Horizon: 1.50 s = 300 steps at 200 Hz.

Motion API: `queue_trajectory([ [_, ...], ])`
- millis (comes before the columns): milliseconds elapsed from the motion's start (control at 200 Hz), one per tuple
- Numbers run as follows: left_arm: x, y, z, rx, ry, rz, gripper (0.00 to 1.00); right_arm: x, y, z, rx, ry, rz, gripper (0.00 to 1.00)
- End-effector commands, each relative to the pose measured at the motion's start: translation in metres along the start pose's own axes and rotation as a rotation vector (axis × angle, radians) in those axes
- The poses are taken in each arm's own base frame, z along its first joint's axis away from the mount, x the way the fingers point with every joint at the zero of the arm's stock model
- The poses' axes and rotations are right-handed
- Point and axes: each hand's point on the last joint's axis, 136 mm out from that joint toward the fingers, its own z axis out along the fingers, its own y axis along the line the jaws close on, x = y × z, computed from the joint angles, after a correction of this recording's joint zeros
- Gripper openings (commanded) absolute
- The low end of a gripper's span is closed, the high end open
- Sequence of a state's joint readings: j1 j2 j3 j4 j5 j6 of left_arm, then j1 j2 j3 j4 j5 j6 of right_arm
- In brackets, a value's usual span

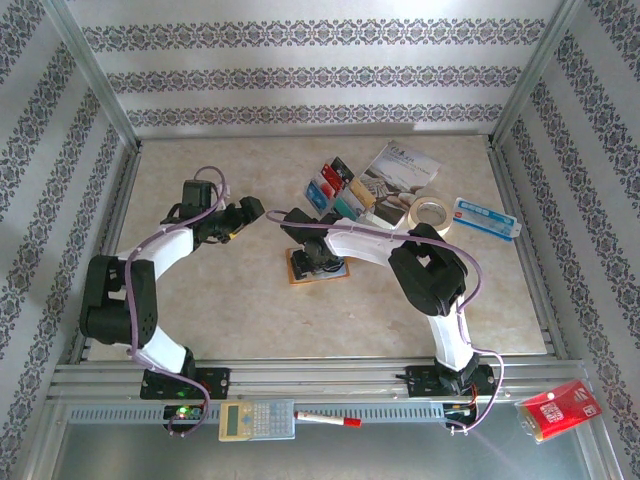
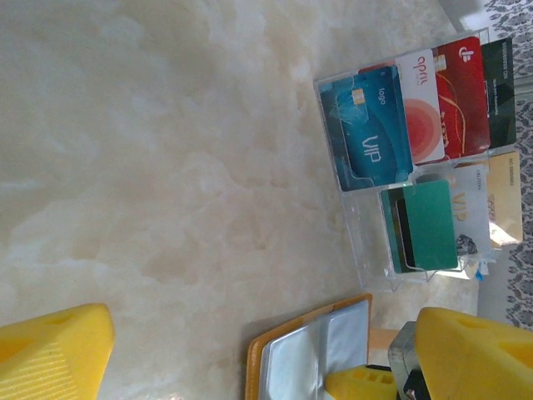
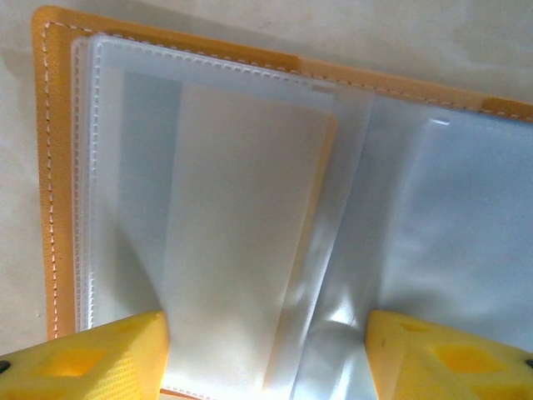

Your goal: Take the credit cards out of the card holder

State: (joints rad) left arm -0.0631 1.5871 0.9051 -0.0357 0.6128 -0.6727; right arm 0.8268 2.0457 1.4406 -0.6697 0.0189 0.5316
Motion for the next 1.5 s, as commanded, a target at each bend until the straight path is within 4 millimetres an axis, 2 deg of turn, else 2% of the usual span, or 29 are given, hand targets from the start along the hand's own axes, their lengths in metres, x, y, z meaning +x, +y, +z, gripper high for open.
queue_trajectory([
  [0, -0.007, -0.016, 0.001, 0.082, 0.023, -0.007, 0.88, 0.028, -0.024, 0.023, 0.087, 0.107, 0.033, 0.62],
  [180, 0.011, -0.01, 0.01, 0.097, 0.088, -0.051, 0.75, 0.033, -0.033, 0.028, 0.085, 0.121, 0.056, 0.55],
  [320, 0.038, -0.005, 0.02, 0.101, 0.173, -0.076, 0.6, 0.031, -0.033, 0.029, 0.065, 0.111, 0.073, 0.48],
  [395, 0.051, -0.004, 0.024, 0.099, 0.213, -0.086, 0.57, 0.03, -0.031, 0.03, 0.055, 0.107, 0.079, 0.45],
  [669, 0.09, -0.023, 0.042, 0.112, 0.326, -0.042, 0.39, 0.025, -0.027, 0.026, -0.006, 0.09, 0.108, 0.37],
  [809, 0.112, -0.029, 0.056, 0.132, 0.401, -0.057, 0.33, 0.021, -0.025, 0.022, -0.03, 0.075, 0.125, 0.35],
  [964, 0.126, -0.034, 0.069, 0.118, 0.431, -0.036, 0.31, 0.019, -0.027, 0.022, -0.027, 0.064, 0.151, 0.33],
  [1249, 0.133, -0.018, 0.078, 0.05, 0.443, -0.029, 0.26, 0.012, -0.029, 0.013, -0.036, 0.005, 0.177, 0.32],
  [1334, 0.136, -0.006, 0.077, -0.004, 0.449, -0.02, 0.25, 0.01, -0.033, 0.009, -0.015, -0.012, 0.185, 0.32],
  [1494, 0.141, 0.011, 0.076, -0.079, 0.463, 0.003, 0.24, 0.001, -0.044, -0.009, 0.043, -0.112, 0.191, 0.33],
])
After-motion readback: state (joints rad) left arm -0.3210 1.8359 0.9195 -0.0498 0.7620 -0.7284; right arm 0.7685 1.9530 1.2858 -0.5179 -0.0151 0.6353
